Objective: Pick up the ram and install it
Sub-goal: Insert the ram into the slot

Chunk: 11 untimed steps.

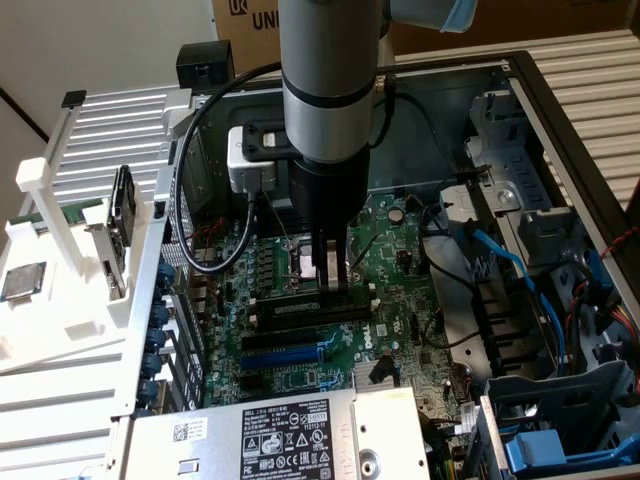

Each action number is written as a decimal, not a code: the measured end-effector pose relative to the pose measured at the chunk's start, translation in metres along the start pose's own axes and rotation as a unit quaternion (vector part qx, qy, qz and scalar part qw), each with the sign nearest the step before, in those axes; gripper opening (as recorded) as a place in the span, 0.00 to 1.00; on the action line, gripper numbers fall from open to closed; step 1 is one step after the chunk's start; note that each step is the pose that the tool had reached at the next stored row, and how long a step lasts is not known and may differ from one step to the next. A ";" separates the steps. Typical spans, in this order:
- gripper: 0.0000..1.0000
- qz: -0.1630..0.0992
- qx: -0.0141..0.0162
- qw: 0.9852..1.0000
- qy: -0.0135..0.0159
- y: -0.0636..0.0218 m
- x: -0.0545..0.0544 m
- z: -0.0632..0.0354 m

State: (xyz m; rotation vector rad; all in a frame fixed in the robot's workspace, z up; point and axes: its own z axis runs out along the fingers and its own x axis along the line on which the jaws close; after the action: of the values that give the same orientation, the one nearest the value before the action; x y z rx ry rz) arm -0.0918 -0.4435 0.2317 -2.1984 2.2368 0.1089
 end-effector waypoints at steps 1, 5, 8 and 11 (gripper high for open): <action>0.12 0.000 0.000 1.000 0.000 0.0000 0.000 0.0004; 0.12 0.000 0.000 1.000 0.000 0.0000 0.000 0.0007; 0.12 0.000 0.000 1.000 0.000 0.0000 0.000 0.0009; 0.12 0.000 0.000 1.000 0.000 0.0000 0.000 0.0014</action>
State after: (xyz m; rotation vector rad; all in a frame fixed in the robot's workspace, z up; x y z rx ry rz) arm -0.0918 -0.4433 0.2304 -2.1985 2.2369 0.1074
